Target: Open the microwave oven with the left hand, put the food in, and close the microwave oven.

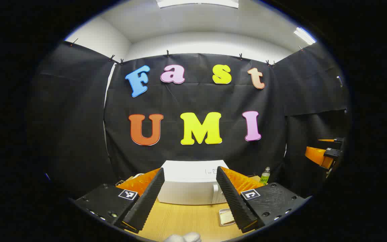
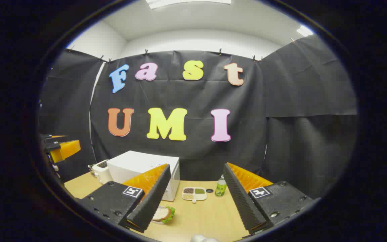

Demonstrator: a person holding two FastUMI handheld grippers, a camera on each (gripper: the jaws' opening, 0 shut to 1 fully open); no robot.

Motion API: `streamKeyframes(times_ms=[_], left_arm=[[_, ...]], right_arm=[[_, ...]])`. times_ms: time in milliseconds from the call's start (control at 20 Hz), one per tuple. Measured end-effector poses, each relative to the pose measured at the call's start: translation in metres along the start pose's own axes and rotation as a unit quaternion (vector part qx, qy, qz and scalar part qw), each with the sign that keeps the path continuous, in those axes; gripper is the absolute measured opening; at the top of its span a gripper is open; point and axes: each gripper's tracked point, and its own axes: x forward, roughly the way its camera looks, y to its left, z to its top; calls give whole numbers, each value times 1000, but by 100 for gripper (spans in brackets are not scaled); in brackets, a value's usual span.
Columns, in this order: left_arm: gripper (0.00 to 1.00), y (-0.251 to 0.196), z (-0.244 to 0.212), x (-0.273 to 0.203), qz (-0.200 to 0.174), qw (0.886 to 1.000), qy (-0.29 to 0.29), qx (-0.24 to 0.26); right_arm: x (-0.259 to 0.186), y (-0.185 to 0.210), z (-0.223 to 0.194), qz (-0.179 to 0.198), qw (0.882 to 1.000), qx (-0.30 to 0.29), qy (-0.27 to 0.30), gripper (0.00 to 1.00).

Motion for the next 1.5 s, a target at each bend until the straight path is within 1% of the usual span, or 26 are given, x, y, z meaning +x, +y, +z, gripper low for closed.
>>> streamKeyframes(times_ms=[50, 350, 650, 900, 1050, 1100, 1150, 1200, 1250, 1350, 1500], left_arm=[[95, 0, 1, -1, -1, 1000, 0, 1], [95, -10, 0, 5, -9, 1000, 2, 1], [95, -12, 0, 12, -7, 1000, -1, 5], [95, -12, -10, 24, -3, 1000, -4, 5], [95, -27, -36, 46, -12, 1000, 0, 4], [96, -35, -47, 57, -17, 1000, -1, 4], [95, -42, -59, 66, -22, 1000, -3, 4], [95, -52, -72, 76, -29, 1000, 8, 2], [95, -62, -89, 87, -36, 999, 11, -2], [96, -84, -119, 108, -53, 998, 29, -9], [96, -108, -163, 144, -63, 997, 45, -9]], right_arm=[[0, 0, 1, 0, 1000, -1, 1, 96], [2, -2, 3, -2, 1000, -3, -1, 96], [8, -4, 4, -2, 1000, -4, -2, 96], [16, -5, 6, 2, 1000, 1, -6, 96], [19, -13, 10, 0, 1000, -1, -9, 96], [20, -18, 12, -4, 1000, -2, -10, 100], [21, -23, 15, -6, 1000, -2, -12, 96], [21, -27, 17, -9, 1000, -2, -15, 100], [22, -31, 19, -12, 1000, -4, -16, 96], [21, -37, 20, -12, 1000, -7, -16, 96], [24, -50, 10, -29, 999, -30, 0, 96]])
